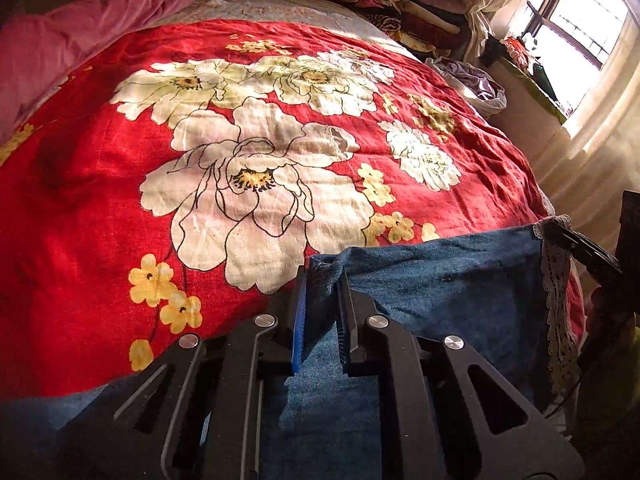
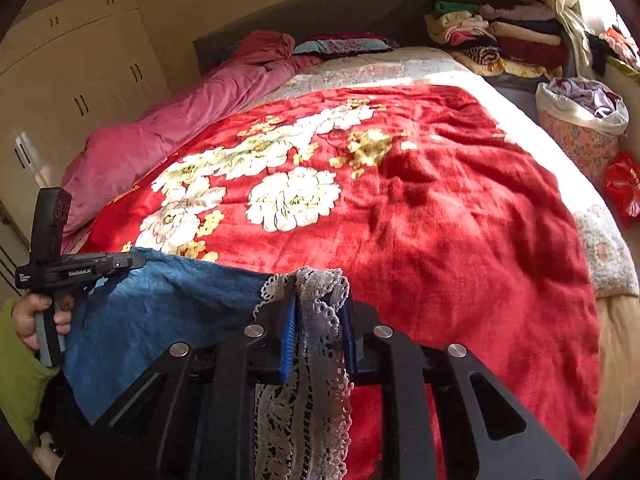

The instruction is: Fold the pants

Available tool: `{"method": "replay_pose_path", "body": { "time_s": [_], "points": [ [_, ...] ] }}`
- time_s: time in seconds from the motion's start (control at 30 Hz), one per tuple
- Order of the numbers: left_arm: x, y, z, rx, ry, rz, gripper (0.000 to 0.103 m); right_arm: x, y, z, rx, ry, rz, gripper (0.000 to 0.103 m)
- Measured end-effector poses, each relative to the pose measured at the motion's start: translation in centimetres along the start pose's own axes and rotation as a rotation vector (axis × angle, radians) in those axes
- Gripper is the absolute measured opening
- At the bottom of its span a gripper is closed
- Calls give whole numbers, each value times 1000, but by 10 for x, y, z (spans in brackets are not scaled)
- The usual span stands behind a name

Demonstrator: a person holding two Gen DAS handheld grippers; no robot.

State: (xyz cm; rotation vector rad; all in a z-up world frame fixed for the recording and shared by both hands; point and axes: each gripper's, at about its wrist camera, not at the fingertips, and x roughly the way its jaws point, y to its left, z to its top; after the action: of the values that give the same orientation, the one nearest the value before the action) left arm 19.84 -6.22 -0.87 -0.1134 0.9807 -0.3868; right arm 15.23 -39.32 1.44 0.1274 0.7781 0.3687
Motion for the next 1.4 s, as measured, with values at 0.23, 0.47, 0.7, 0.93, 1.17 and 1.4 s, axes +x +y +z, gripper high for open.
{"method": "replay_pose_path", "body": {
  "time_s": [0.23, 0.47, 0.7, 0.93, 1.17, 1.4],
  "points": [
    [17, -3, 4, 36, -7, 74, 5, 42, -9, 9, -42, 80, -89, 17],
    [26, 3, -7, 46, -15, 82, 8, 59, -12, 0, -46, 117, -131, 26],
    [-25, -3, -12, 44, -118, 61, 24, -14, 2, -6, -36, -49, -196, 46],
    [-61, -20, -61, 55, -131, 31, 35, -72, 29, -62, -31, -62, -176, 46],
    [-66, -49, -114, 143, -75, 85, 46, -51, 93, -104, -116, 30, -92, 46],
    [-62, -30, -138, 132, -24, 205, 59, -39, 92, -118, -108, 108, -208, 46]
  ]
}}
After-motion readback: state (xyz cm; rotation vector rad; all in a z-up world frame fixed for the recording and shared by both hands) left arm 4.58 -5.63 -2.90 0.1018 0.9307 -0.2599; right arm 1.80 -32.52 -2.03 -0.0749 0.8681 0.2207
